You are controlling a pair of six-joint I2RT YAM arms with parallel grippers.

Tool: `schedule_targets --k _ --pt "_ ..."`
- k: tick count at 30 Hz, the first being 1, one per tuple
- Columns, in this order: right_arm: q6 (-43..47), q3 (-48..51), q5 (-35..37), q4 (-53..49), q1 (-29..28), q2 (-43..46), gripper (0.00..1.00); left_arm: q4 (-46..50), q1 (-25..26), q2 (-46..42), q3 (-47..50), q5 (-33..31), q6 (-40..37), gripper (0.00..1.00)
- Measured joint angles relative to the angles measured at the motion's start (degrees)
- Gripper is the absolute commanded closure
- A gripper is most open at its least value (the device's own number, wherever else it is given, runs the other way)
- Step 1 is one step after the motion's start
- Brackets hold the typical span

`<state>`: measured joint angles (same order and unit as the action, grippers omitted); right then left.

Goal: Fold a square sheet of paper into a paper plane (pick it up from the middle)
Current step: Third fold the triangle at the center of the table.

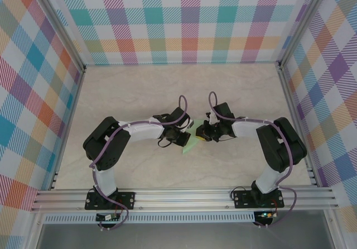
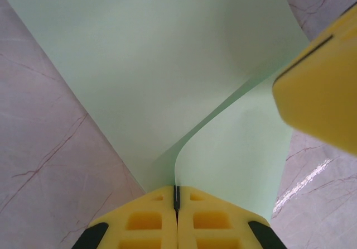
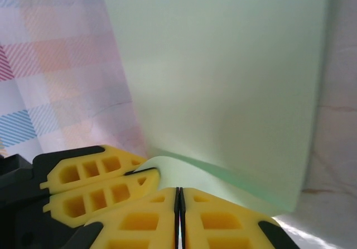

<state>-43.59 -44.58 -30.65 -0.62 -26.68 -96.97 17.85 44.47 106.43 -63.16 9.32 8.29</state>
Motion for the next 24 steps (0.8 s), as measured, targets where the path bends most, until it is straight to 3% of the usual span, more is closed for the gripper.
schedule_targets --k 11,15,22,24 --pt "-0.92 0.00 0.00 1.95 -1.18 -4.52 0.90 -0.02 0.00 0.00 0.00 -0.02 0.00 0.92" --pt "-0.92 0.00 0.20 1.92 -1.18 -4.52 0.90 0.00 0.00 0.00 -0.04 -0.48 0.22 0.85" --pt "-0.94 0.00 0.63 2.05 -1.18 -4.57 0.90 3.10 -0.04 -2.67 -0.31 -5.16 2.19 0.65" --pt "-0.94 -0.02 0.63 2.05 -1.18 -4.57 0.90 4.13 -0.04 -4.94 -0.31 -6.03 3.10 0.64"
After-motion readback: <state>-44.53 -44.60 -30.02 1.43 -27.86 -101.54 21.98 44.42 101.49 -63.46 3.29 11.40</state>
